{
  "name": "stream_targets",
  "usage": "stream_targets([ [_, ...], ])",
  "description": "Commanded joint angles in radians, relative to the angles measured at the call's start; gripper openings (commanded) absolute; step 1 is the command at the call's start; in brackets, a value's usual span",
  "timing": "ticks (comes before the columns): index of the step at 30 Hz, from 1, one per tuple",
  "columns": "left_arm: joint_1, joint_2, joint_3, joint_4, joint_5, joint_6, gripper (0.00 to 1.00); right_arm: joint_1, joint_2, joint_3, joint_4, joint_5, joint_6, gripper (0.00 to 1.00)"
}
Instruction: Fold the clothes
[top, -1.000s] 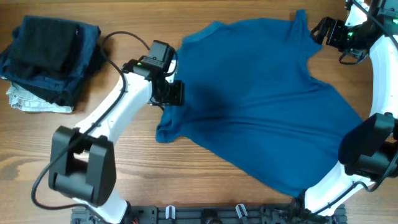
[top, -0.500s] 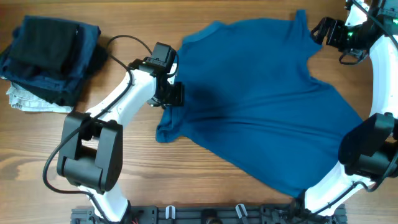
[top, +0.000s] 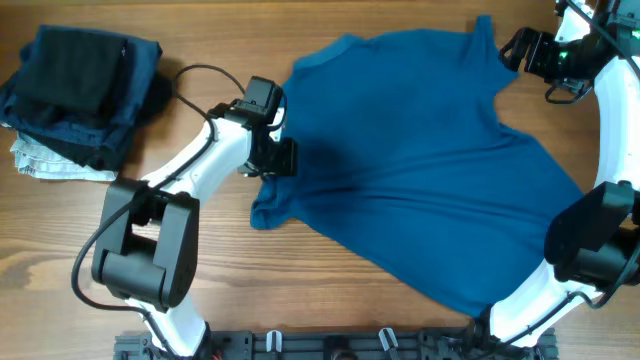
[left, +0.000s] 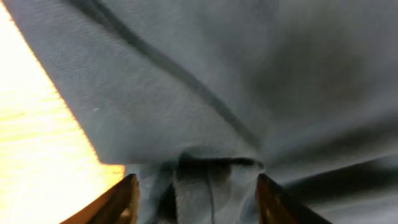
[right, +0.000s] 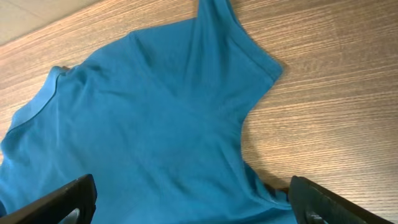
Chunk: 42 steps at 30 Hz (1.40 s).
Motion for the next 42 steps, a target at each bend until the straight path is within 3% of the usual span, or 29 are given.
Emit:
stream_targets([
  [1,-0.003,0.013,-0.023,0.009,0.037,0.003,0.57,0.0,0.01,-0.001,0.003,0.006,-0.001,1.0],
  [8,-0.019,0.013,-0.023,0.005,0.079,0.003,0.53,0.0,0.01,-0.001,0.003,0.006,0.0,1.0],
  [12,-0.047,0.013,-0.023,0.005,0.144,0.003,0.22,0.0,0.01,-0.001,0.003,0.006,0.0,1.0],
  [17,-0.102,0.013,-0.023,-0.03,0.143,0.002,0.17,0.0,0.009,-0.001,0.003,0.006,-0.001,1.0],
  [19,-0.11,0.013,-0.023,-0.029,0.138,0.002,0.19,0.0,0.01,-0.001,0.003,0.006,-0.001,1.0],
  [23,-0.109,0.013,-0.023,-0.029,0.082,0.002,0.38,0.0,0.01,-0.001,0.003,0.006,0.0,1.0],
  [37,-0.109,-0.071,0.007,-0.055,0.07,0.003,0.38,0.0,0.01,-0.001,0.003,0.006,-0.001,1.0],
  [42,-0.109,-0.086,0.007,-0.064,-0.021,0.003,0.43,0.001,0.01,-0.001,0.003,0.006,0.0,1.0],
])
